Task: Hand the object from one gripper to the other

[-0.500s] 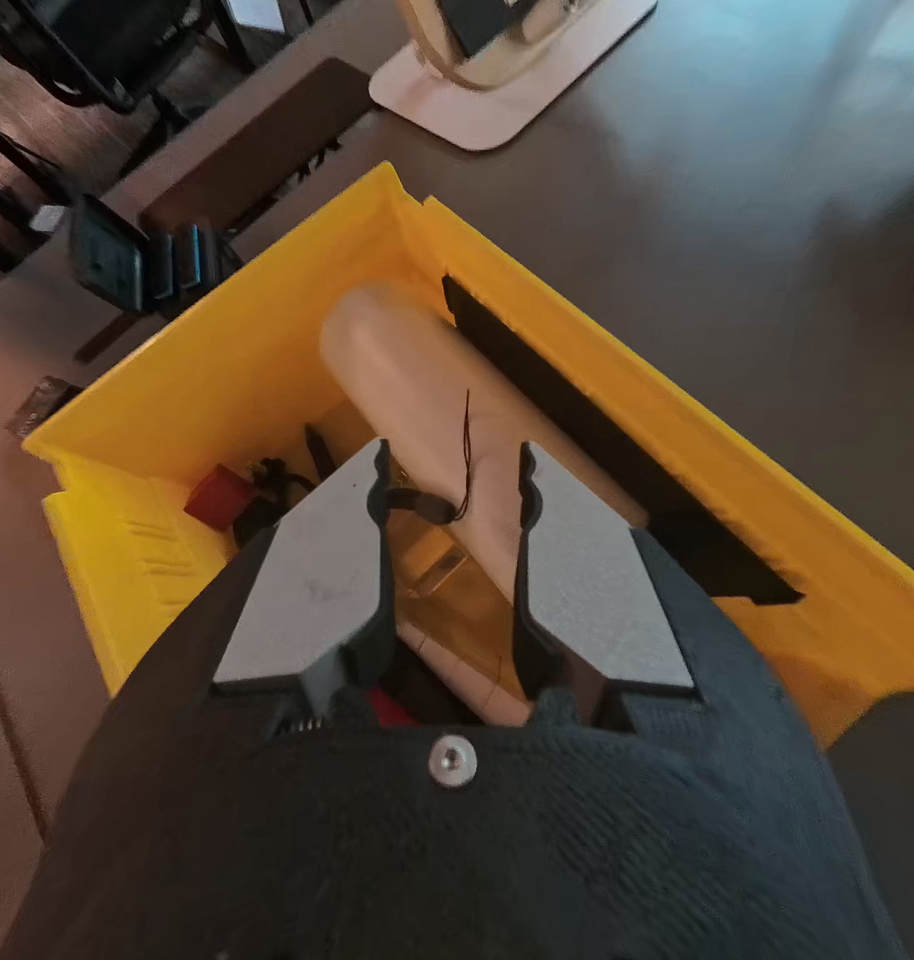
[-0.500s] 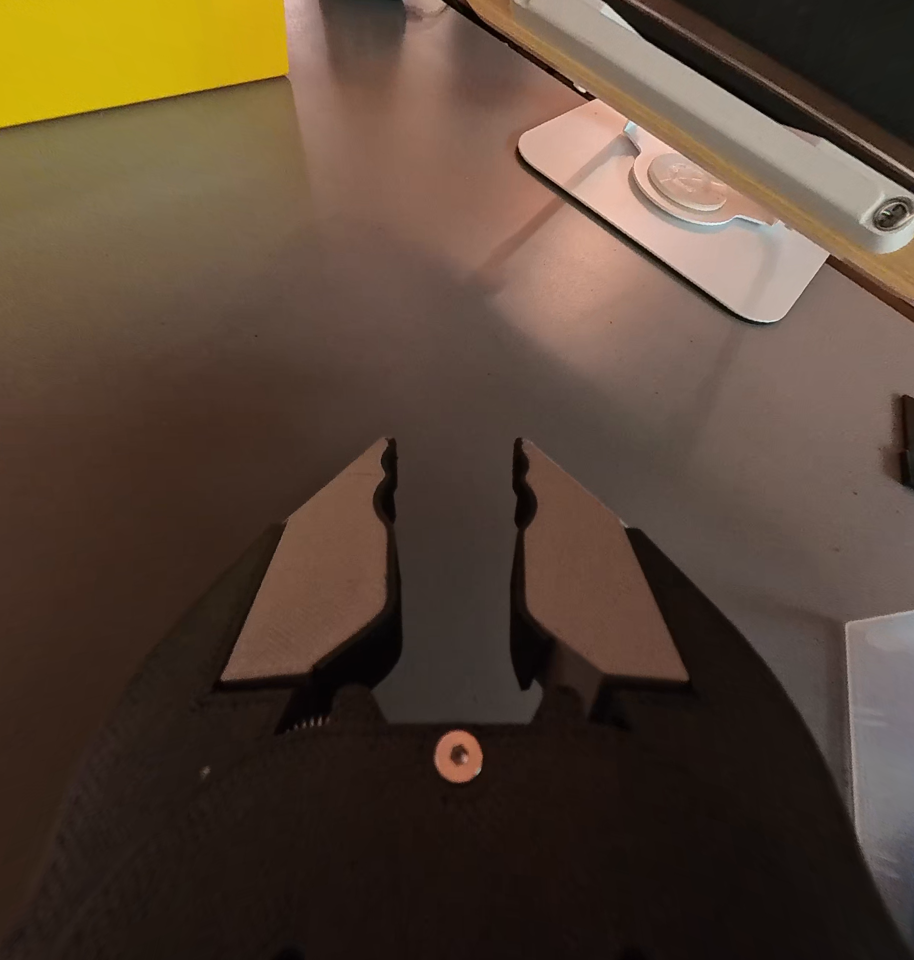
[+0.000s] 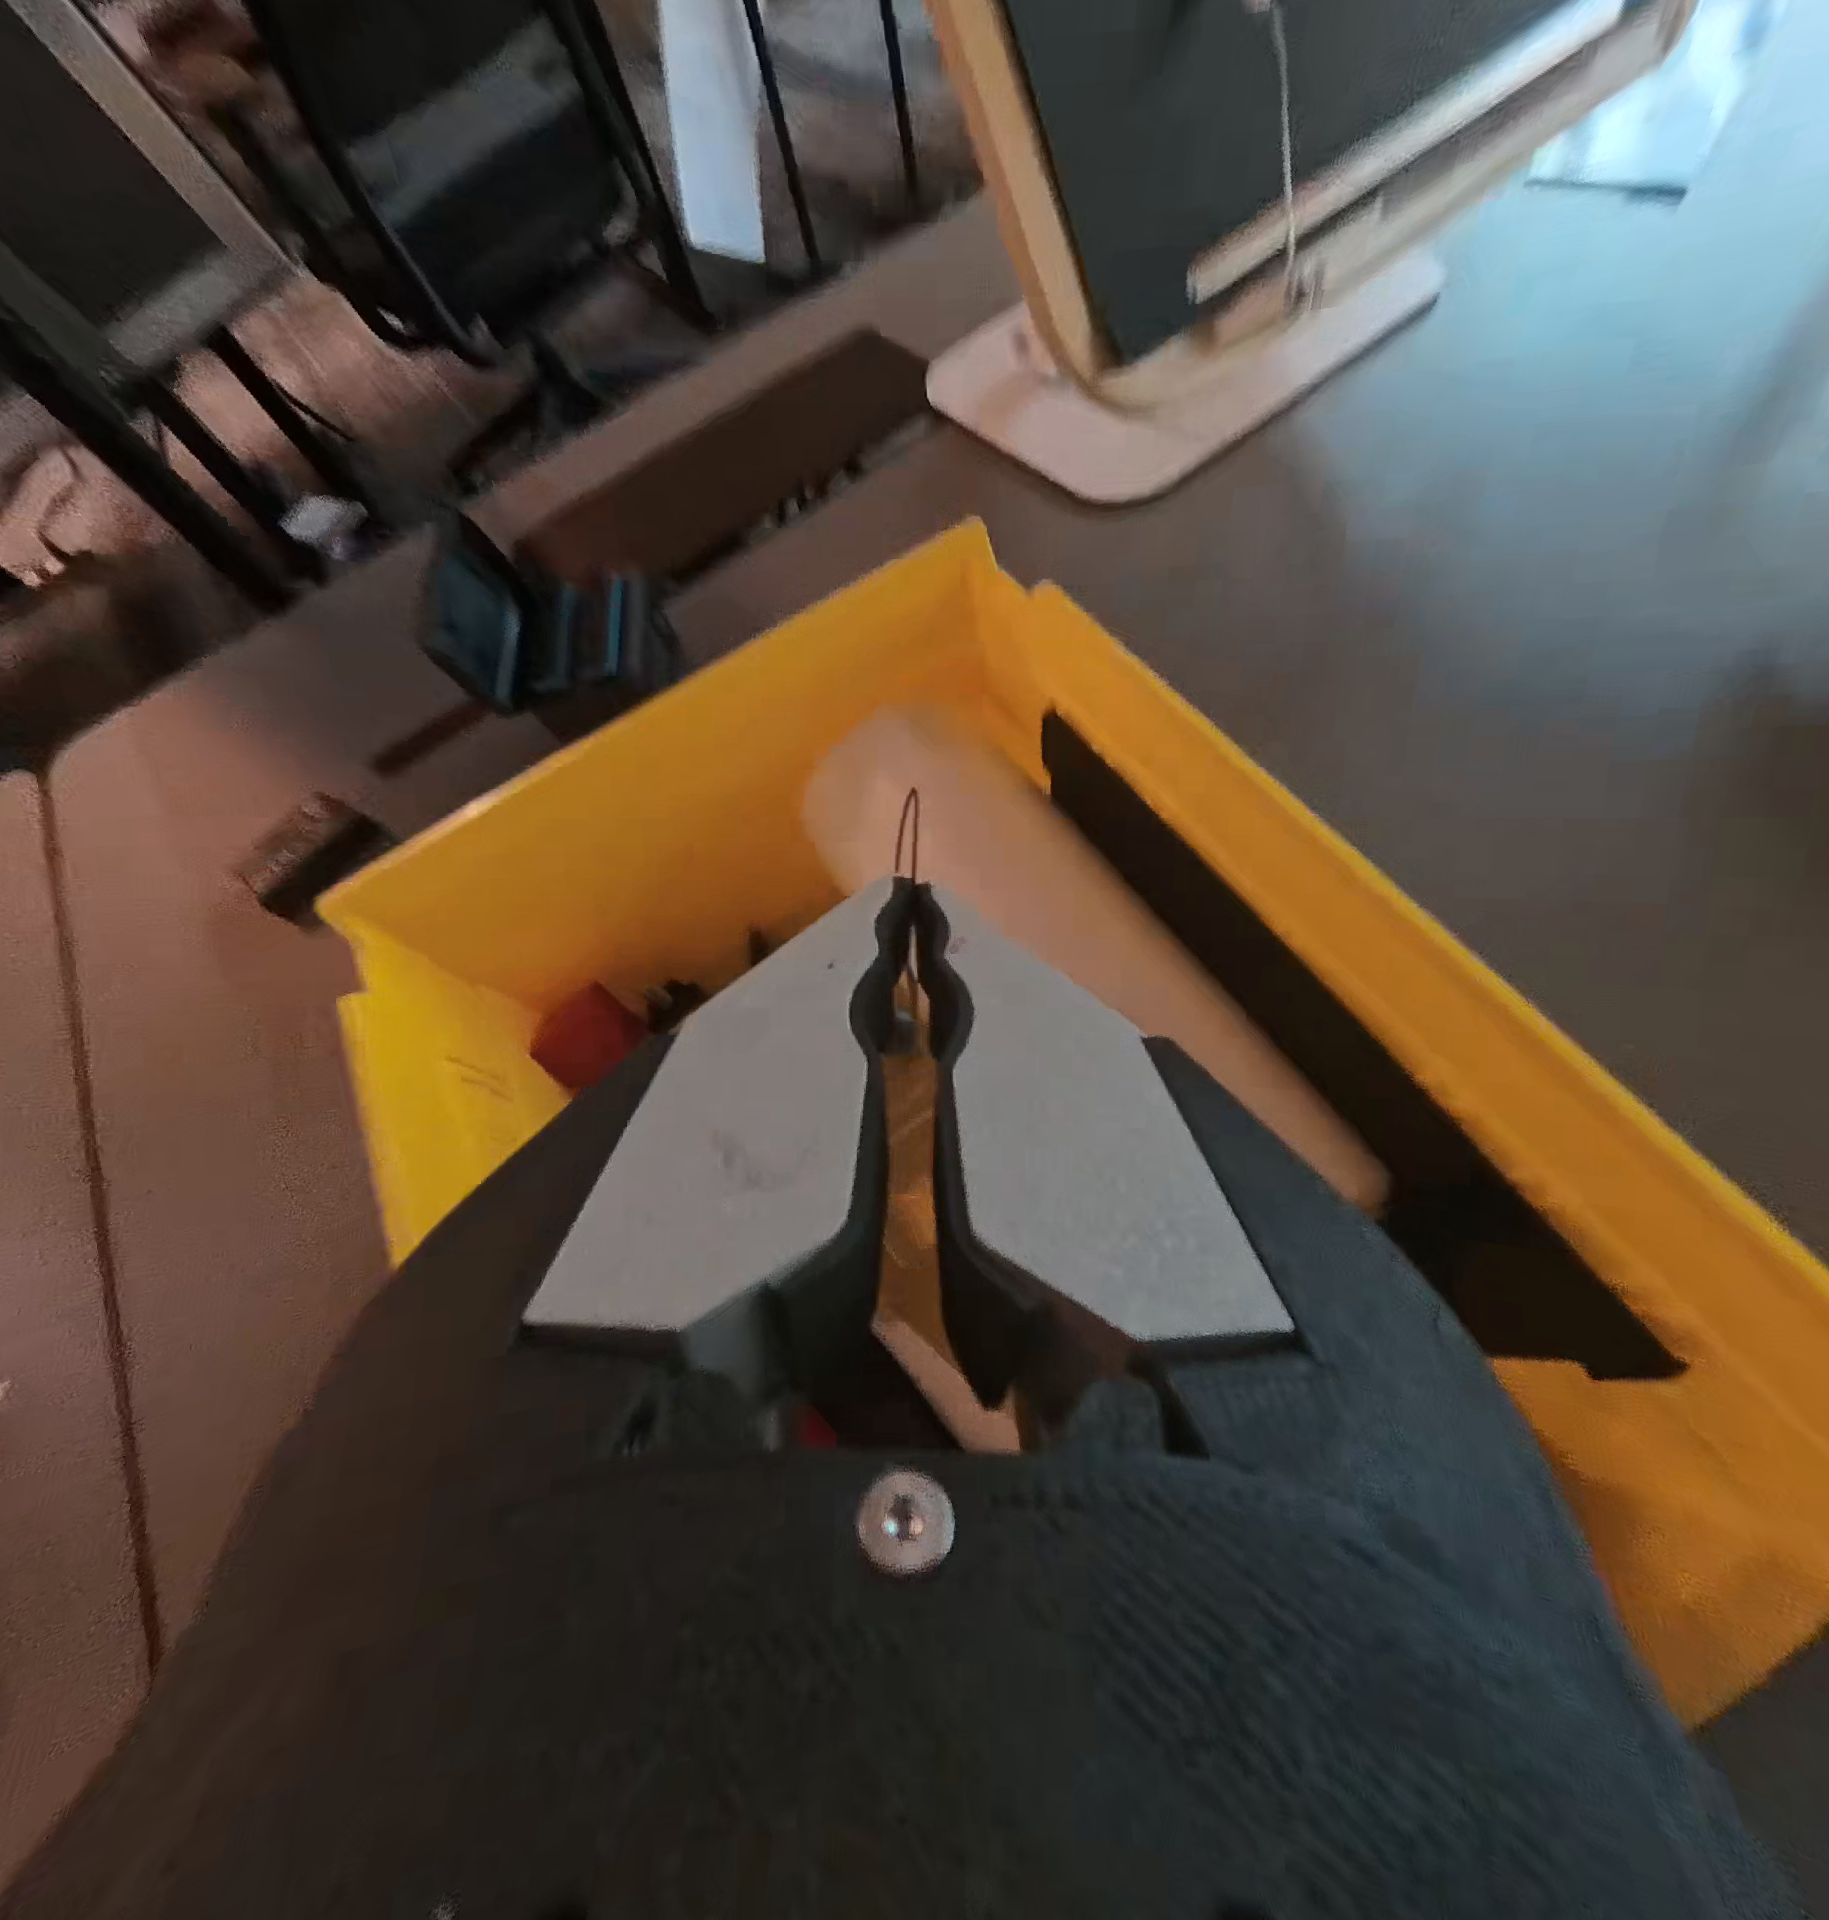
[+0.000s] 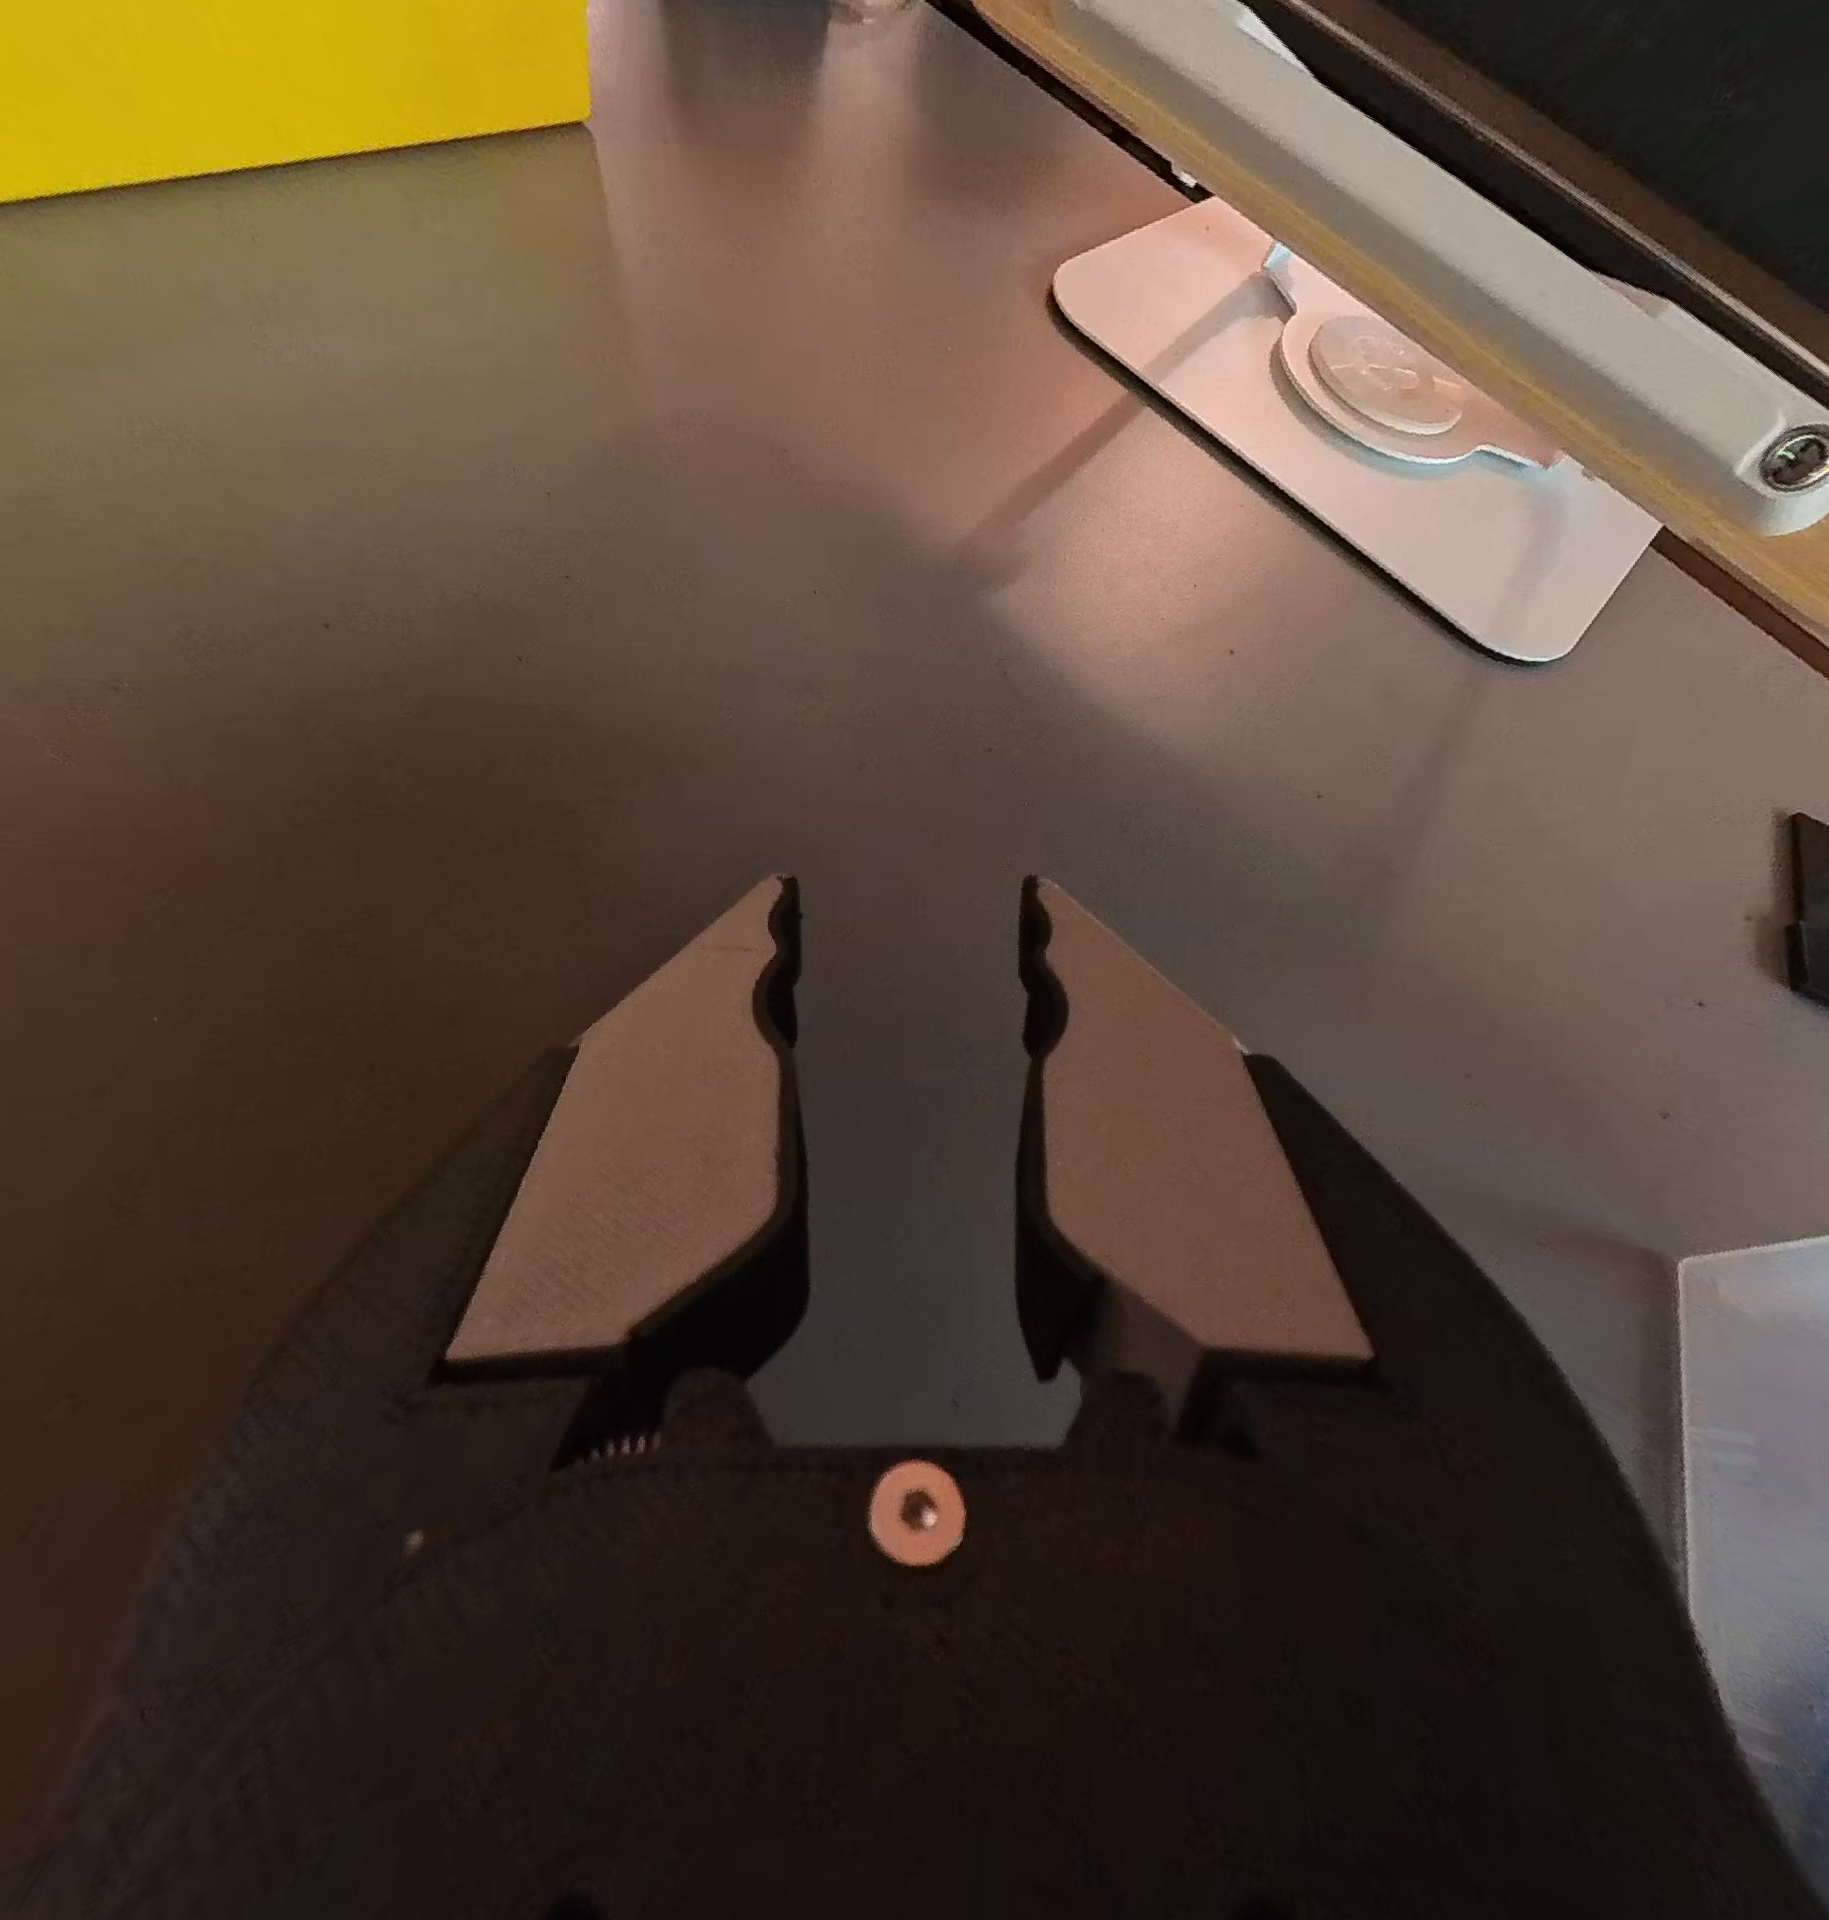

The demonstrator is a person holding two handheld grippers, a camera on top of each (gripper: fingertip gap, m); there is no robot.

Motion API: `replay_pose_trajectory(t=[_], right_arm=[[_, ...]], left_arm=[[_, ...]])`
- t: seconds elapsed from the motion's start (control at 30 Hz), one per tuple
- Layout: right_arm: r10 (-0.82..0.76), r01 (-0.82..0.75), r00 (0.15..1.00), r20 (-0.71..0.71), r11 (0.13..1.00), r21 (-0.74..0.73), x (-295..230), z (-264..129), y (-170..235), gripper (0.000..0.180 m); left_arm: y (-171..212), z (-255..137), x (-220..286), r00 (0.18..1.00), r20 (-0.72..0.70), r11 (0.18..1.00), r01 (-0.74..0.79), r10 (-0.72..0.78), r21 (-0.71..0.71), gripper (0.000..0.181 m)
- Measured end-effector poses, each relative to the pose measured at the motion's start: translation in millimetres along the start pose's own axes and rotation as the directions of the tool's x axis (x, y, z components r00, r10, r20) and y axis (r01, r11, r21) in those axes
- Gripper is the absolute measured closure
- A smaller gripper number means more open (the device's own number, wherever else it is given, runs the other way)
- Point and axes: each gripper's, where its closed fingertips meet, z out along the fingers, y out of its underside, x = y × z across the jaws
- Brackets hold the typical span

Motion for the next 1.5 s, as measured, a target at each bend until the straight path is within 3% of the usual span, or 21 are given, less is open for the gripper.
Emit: replay_pose_trajectory(t=[0.03, 0.17, 0.37, 0.5, 0.57, 0.67, 0.87, 1.0, 1.17, 1.23, 1.27, 1.3, 1.4, 1.5], right_arm=[[0.0, 0.0, 1.0, -0.001, 1.0, 0.0, 0.1, 0.0, -0.1, 0.141], [0.007, -0.007, 1.0, 0.002, 1.0, 0.011, 0.5, -0.8, -1.7, 0.141], [0.017, -0.022, 0.998, 0.061, 0.997, 0.08, -8.5, -5.6, -13.1, 0.14], [0.014, -0.041, 0.987, 0.159, 0.985, 0.167, -25.4, -13.3, -29.6, 0.137], [0.009, -0.052, 0.977, 0.212, 0.979, 0.198, -33.8, -17.3, -35.7, 0.133], [0.003, -0.126, 0.924, 0.383, 0.947, 0.296, -57.3, -35.8, -56.0, 0.128], [-0.069, -0.33, 0.7, 0.711, 0.852, 0.407, -93.7, -91.8, -87.5, 0.121], [-0.096, -0.421, 0.596, 0.797, 0.808, 0.412, -98.8, -114.6, -97.6, 0.125], [-0.102, -0.393, 0.657, 0.747, 0.799, 0.455, -93.0, -110.7, -100.1, 0.123], [-0.078, -0.361, 0.723, 0.686, 0.804, 0.472, -85.5, -100.9, -99.8, 0.122], [-0.079, -0.338, 0.741, 0.667, 0.814, 0.473, -84.2, -98.3, -98.1, 0.132], [-0.088, -0.307, 0.758, 0.646, 0.826, 0.473, -82.9, -96.2, -95.1, 0.168], [-0.033, -0.304, 0.777, 0.628, 0.855, 0.421, -74.3, -84.0, -88.1, 0.172], [0.034, -0.327, 0.808, 0.588, 0.856, 0.399, -58.6, -75.3, -85.3, 0.173]], left_arm=[[-10.5, -6.8, -0.5, 1.0, -0.001, 0.999, 0.013, -0.013, 0.04, 0.181], [-50.7, -30.7, 22.6, 0.996, -0.084, 0.983, 0.042, -0.027, 0.177, 0.181], [-105.4, -55.6, 86.4, 0.983, -0.124, 0.939, -0.087, 0.135, 0.332, 0.181], [-150.2, -82.7, 141.5, 0.953, -0.19, 0.875, -0.124, 0.236, 0.468, 0.181], [-173.9, -102.4, 172.1, 0.923, -0.283, 0.829, -0.065, 0.261, 0.555, 0.181], [-191.4, -110.3, 202.7, 0.885, -0.356, 0.811, -0.038, 0.298, 0.583, 0.181], [-178.8, -78.0, 256.3, 0.828, -0.456, 0.838, -0.03, 0.326, 0.545, 0.181], [-163.6, -52.7, 290.0, 0.767, -0.573, 0.862, 0.053, 0.289, 0.505, 0.181], [-149.4, -25.2, 318.7, 0.673, -0.707, 0.887, 0.166, 0.217, 0.431, 0.181], [-145.3, -15.3, 323.8, 0.653, -0.732, 0.892, 0.193, 0.195, 0.409, 0.181], [-144.1, -11.0, 325.1, 0.644, -0.742, 0.892, 0.207, 0.184, 0.401, 0.181], [-143.3, -6.3, 325.2, 0.642, -0.747, 0.892, 0.218, 0.175, 0.396, 0.181], [-140.5, 10.2, 322.1, 0.634, -0.762, 0.895, 0.256, 0.13, 0.366, 0.181], [-129.4, 38.0, 312.1, 0.684, -0.723, 0.911, 0.232, 0.098, 0.342, 0.181]])
